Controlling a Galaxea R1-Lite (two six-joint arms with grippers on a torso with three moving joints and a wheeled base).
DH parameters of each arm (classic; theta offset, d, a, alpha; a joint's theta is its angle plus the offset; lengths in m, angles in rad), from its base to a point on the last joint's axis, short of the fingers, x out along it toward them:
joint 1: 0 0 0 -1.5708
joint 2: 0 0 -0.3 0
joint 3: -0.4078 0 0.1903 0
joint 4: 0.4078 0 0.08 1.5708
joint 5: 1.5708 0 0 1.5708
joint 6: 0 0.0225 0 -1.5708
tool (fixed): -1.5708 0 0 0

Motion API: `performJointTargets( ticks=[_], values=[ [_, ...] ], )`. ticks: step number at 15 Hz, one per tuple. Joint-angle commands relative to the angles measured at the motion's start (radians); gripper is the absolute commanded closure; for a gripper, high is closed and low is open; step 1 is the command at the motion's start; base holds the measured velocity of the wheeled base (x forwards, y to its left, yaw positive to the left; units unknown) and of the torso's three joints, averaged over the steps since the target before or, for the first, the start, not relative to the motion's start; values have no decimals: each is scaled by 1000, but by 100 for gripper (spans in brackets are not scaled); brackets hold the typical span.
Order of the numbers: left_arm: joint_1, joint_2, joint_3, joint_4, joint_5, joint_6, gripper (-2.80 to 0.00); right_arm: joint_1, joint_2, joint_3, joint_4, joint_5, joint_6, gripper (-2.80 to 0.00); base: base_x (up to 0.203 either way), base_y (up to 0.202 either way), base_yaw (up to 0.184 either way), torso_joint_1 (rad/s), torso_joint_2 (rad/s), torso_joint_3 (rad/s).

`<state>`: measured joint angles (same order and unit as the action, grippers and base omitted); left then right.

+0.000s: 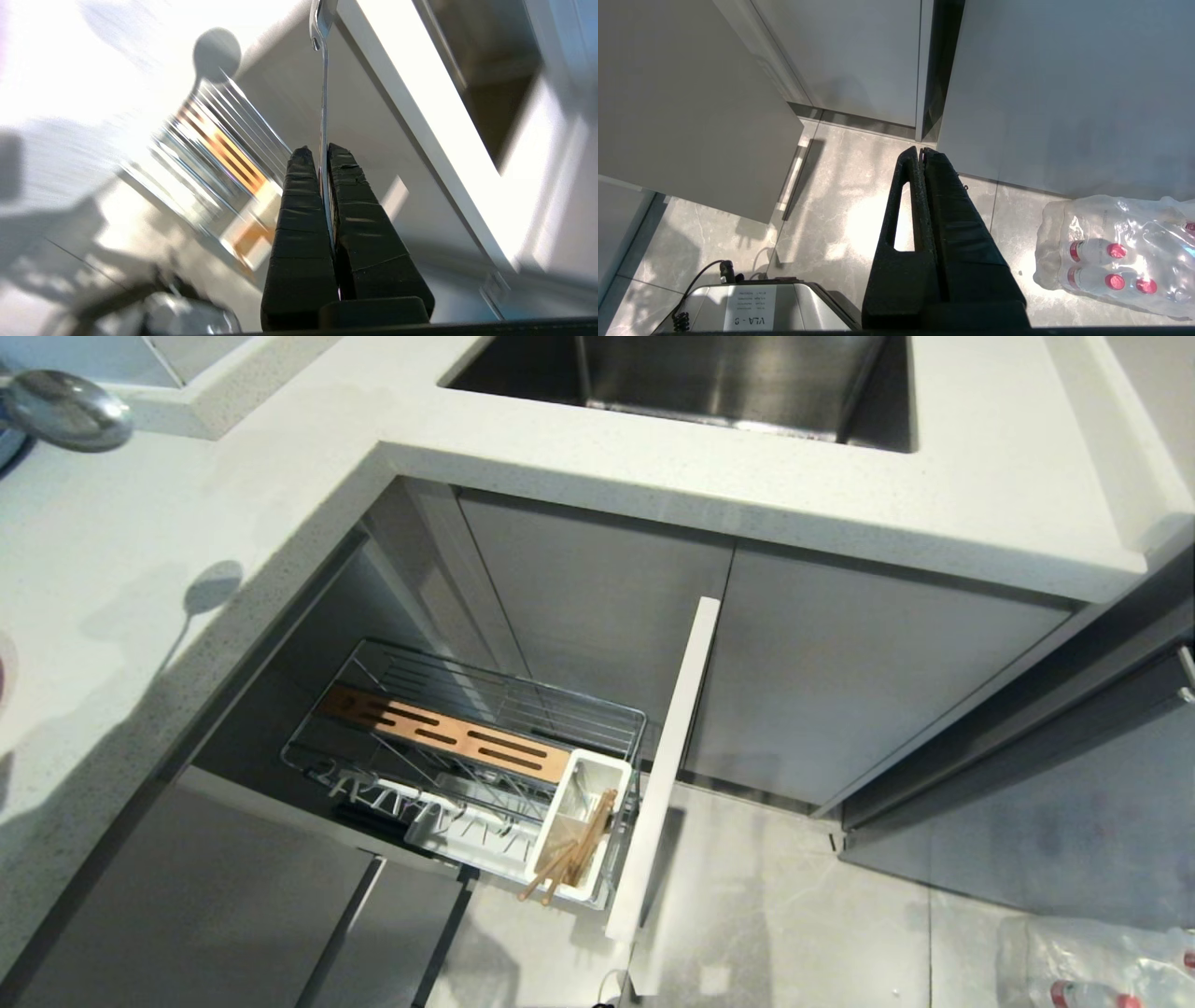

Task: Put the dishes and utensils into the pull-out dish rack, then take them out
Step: Take the spoon out of the cupboard

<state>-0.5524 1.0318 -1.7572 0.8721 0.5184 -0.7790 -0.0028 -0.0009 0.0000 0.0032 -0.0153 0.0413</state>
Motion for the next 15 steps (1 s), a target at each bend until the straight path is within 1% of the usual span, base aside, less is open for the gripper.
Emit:
performJointTargets(
  ticks=[1,3,7,11,13,15],
  values=[
    [89,-45,-2,4,15,21,0,0,1,2,0,0,0,0,0,0,0,0,0,0],
    [164,-65,10,4,43,39,0,0,1,2,0,0,0,0,0,0,0,0,0,0],
    [431,-85,56,4,57,55,0,0,1,2,0,0,0,0,0,0,0,0,0,0],
    [665,-53,98,-4,56,52,0,0,1,2,0,0,0,0,0,0,0,0,0,0],
    [760,-9,129,-20,55,37,0,0,1,2,0,0,0,0,0,0,0,0,0,0],
    [805,35,182,-79,53,11,0,0,1,2,0,0,0,0,0,0,0,0,0,0]
  ],
)
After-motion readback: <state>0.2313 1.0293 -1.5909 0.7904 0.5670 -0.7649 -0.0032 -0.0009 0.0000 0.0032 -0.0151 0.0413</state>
